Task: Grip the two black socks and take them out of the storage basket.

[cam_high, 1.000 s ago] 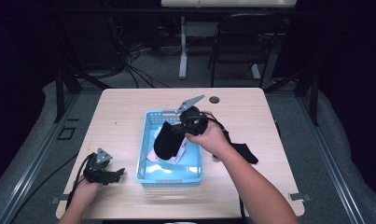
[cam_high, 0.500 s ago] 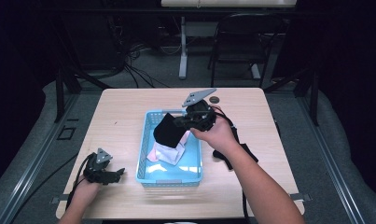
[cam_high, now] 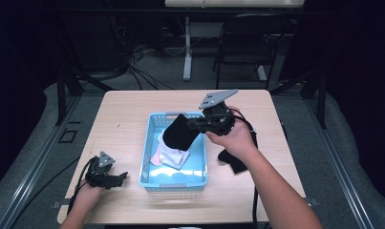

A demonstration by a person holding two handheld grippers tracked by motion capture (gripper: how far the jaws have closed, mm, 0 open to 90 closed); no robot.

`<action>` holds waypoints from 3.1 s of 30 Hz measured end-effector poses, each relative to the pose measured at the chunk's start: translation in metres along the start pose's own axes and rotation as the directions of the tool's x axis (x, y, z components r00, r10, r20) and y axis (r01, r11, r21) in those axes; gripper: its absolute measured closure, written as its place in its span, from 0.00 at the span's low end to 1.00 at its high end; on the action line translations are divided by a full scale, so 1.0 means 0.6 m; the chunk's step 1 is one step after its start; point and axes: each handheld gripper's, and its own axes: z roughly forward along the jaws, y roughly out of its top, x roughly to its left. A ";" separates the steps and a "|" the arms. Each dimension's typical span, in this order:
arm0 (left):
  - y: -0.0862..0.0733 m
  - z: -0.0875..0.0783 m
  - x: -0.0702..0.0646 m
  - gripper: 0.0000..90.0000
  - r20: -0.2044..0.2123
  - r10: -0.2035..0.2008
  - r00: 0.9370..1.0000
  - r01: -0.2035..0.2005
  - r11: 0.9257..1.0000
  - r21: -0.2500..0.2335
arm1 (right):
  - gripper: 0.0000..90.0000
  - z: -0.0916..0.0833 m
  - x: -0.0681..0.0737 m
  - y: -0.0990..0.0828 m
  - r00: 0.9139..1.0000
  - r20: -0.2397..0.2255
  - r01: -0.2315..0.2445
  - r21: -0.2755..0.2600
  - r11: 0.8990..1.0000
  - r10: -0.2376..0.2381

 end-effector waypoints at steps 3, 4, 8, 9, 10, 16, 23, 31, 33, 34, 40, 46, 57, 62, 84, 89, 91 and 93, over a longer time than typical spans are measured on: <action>0.000 0.000 0.000 0.17 -0.001 0.000 1.000 0.000 1.000 0.002 | 0.98 -0.033 -0.004 -0.011 1.000 0.023 -0.006 -0.016 1.000 0.007; 0.000 0.000 0.000 0.17 -0.002 0.002 1.000 -0.001 1.000 0.003 | 0.98 -0.039 -0.005 -0.014 1.000 0.030 -0.008 -0.020 1.000 0.009; 0.000 0.001 0.000 0.17 -0.001 0.002 1.000 -0.002 1.000 0.003 | 0.98 -0.071 -0.009 -0.031 0.998 0.064 -0.019 -0.027 0.999 0.021; 0.000 0.001 0.000 0.17 -0.001 0.002 1.000 -0.002 1.000 0.003 | 0.98 -0.079 -0.010 -0.036 0.997 0.075 -0.022 -0.031 0.999 0.024; 0.000 0.001 0.000 0.17 -0.002 0.002 1.000 -0.002 1.000 0.004 | 0.98 -0.088 -0.010 -0.042 0.996 0.085 -0.028 -0.036 0.999 0.031; -0.001 0.001 -0.001 0.17 -0.003 -0.002 1.000 0.002 1.000 0.005 | 0.98 -0.128 -0.017 -0.075 0.989 0.134 -0.058 -0.049 0.997 0.064; 0.000 0.003 0.000 0.17 -0.007 0.000 1.000 0.000 1.000 0.006 | 0.98 -0.143 -0.016 -0.111 0.984 0.160 -0.078 -0.042 0.996 0.084; 0.000 0.002 0.000 0.17 -0.005 -0.002 1.000 0.002 1.000 0.006 | 0.98 -0.166 -0.010 -0.168 0.972 0.193 -0.130 -0.054 0.990 0.138; -0.001 0.002 -0.001 0.17 -0.007 -0.001 1.000 0.001 1.000 0.003 | 0.98 -0.169 -0.011 -0.178 0.969 0.195 -0.143 -0.059 0.988 0.152; -0.001 0.002 -0.001 0.17 -0.007 -0.001 1.000 0.001 1.000 0.003 | 0.98 -0.169 -0.011 -0.178 0.969 0.195 -0.143 -0.059 0.988 0.152; -0.001 0.002 0.000 0.17 -0.006 -0.001 1.000 0.001 1.000 0.008 | 0.98 -0.167 -0.017 -0.209 0.958 0.228 -0.170 -0.040 0.985 0.175; -0.001 0.002 0.000 0.17 -0.009 -0.002 1.000 0.002 1.000 0.004 | 0.98 -0.145 -0.022 -0.234 0.953 0.242 -0.185 -0.006 0.983 0.181; -0.001 0.002 0.001 0.17 -0.003 -0.004 1.000 0.004 1.000 0.009 | 0.98 -0.095 -0.080 -0.290 0.919 0.278 -0.299 0.025 0.954 0.281; -0.002 0.002 0.002 0.17 -0.004 -0.004 1.000 0.004 1.000 0.006 | 0.98 -0.086 -0.106 -0.314 0.887 0.309 -0.361 0.003 0.932 0.343; -0.002 0.001 0.002 0.17 -0.007 -0.008 1.000 0.008 1.000 0.005 | 0.71 -0.079 -0.113 -0.344 0.829 0.423 -0.377 -0.063 0.924 0.367; -0.002 0.001 0.002 0.17 -0.007 -0.009 1.000 0.009 1.000 0.007 | 0.70 -0.075 -0.093 -0.322 0.850 0.405 -0.344 -0.060 0.937 0.338; -0.002 0.001 0.002 0.17 -0.007 -0.008 1.000 0.008 1.000 0.005 | 0.70 -0.073 -0.076 -0.307 0.865 0.390 -0.320 -0.056 0.946 0.316; -0.003 0.000 0.002 0.17 -0.009 -0.007 1.000 0.007 1.000 0.004 | 0.69 -0.071 -0.063 -0.300 0.876 0.377 -0.304 -0.053 0.951 0.301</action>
